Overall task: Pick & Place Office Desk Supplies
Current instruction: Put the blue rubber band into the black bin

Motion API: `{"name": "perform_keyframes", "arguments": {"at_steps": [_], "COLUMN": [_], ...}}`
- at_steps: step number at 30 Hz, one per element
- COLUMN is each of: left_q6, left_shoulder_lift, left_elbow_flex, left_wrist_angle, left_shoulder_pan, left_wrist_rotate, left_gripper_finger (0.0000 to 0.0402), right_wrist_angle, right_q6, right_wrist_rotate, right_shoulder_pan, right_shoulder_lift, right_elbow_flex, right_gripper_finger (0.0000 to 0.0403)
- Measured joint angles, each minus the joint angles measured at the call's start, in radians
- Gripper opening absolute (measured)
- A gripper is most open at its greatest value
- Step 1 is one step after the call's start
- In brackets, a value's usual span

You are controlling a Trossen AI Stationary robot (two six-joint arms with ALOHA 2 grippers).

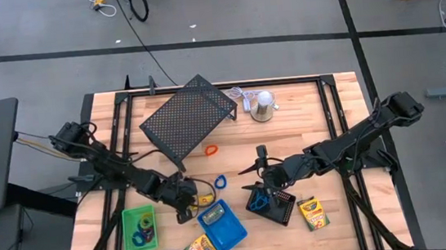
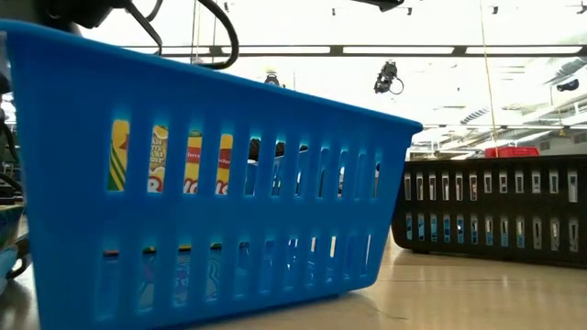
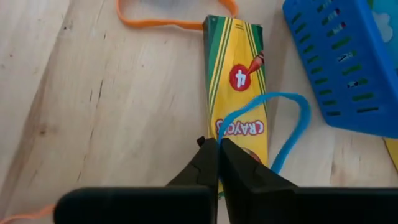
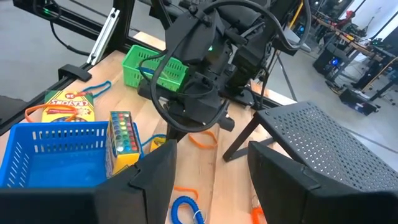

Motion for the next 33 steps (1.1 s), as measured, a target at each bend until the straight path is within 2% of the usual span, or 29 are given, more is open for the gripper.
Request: {"name": "perform_keyframes", "arguments": {"at_steps": [6, 17, 25, 33], "left_q6": [-0.003, 0.008, -0.004, -0.024], "left_shoulder_lift": [-0.017, -0.139, -0.143, -0.143], "left_elbow_flex": [0.0, -0.002, -0.002, -0.004], "left_wrist_angle": [-0.032, -0.058, -0.084, -0.097], "left_shoulder_pan": [-0.023, -0.095, -0.09, -0.091], "left_wrist_rotate": [-0.045, -0.257, -0.248, -0.186], "left_gripper_finger": [0.0004, 0.0002, 0.0004, 0.0014], "right_wrist_angle": [0.0, 0.022, 0.024, 0.024], "right_q6": [-0.001, 0.009, 0.015, 0.026], "right_wrist_rotate": [0.0, -0.035, -0.035, -0.048], "right_shoulder_pan": [0.0, 0.0, 0.0, 0.0], "right_shoulder_lift": [0.0, 0.0, 0.0, 0.0], "right_elbow_flex": [0.0, 0.0, 0.0, 0.0], "right_gripper_finger": [0.0205, 0.0205, 0.0205, 0.0205]}}
